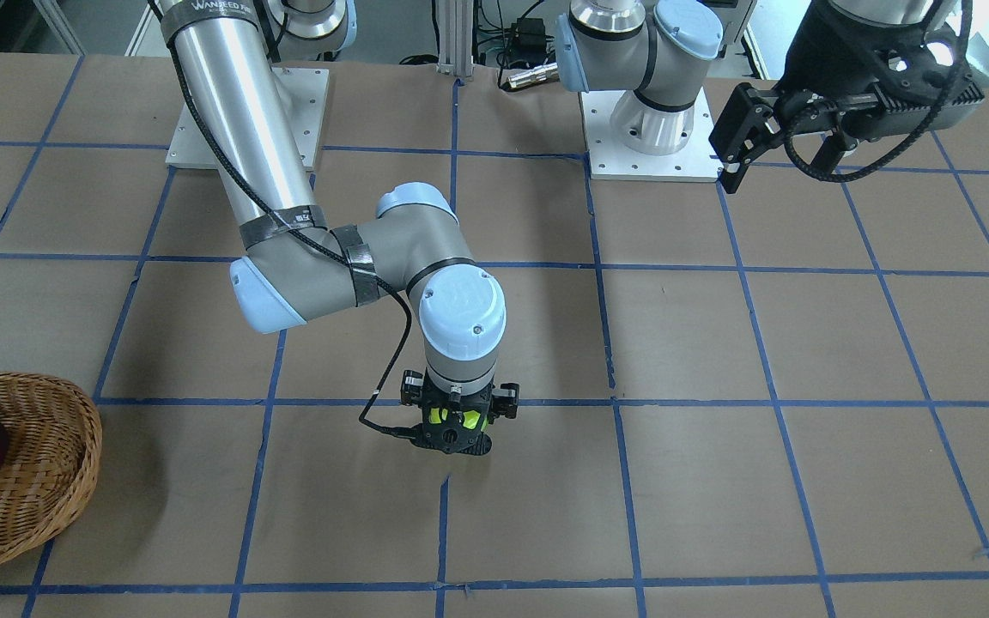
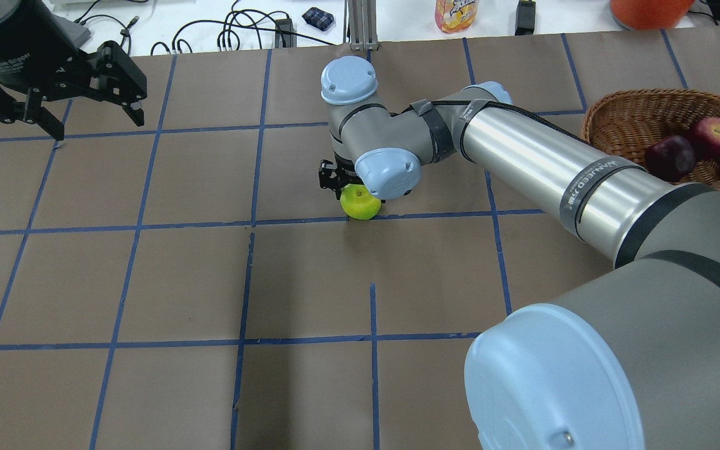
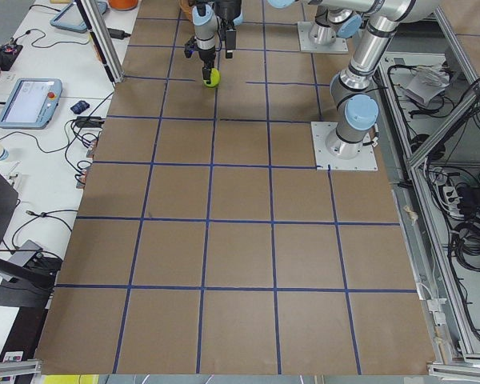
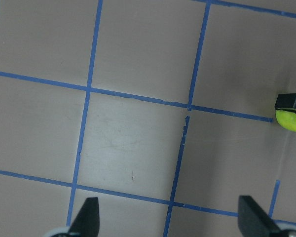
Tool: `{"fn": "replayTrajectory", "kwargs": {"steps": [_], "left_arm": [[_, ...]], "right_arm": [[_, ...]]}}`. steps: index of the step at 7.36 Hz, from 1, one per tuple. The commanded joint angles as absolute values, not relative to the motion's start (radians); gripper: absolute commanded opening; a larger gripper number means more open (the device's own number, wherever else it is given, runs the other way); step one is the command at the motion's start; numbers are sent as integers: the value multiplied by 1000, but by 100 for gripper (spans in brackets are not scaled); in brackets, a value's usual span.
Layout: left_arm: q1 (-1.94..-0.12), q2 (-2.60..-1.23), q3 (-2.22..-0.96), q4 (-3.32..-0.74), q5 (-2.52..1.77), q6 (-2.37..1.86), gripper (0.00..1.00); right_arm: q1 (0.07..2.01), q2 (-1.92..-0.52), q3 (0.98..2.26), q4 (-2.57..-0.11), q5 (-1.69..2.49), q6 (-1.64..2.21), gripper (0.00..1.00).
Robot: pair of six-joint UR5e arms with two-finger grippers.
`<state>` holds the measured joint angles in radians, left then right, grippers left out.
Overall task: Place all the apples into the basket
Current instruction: 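Lift the green apple with the right gripper and carry it over the basket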
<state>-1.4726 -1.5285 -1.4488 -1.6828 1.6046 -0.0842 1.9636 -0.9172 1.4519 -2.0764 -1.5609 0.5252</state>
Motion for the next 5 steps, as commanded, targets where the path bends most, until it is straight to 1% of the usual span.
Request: {"fn": "replayTrajectory", "kwargs": {"steps": [1, 3, 5], "left_arm": [[-1473, -1531, -1448, -1683, 1605, -86, 100], [-1473, -1528, -1450, -1683, 1605, -86, 100], [-1473, -1528, -1450, -1683, 1605, -86, 100]], "right_arm": [[1962, -914, 1442, -2076, -1563, 511, 0], [1922, -949, 1413, -2056, -1563, 509, 0], [1806, -1023, 1404, -1962, -1612, 462, 0]]}}
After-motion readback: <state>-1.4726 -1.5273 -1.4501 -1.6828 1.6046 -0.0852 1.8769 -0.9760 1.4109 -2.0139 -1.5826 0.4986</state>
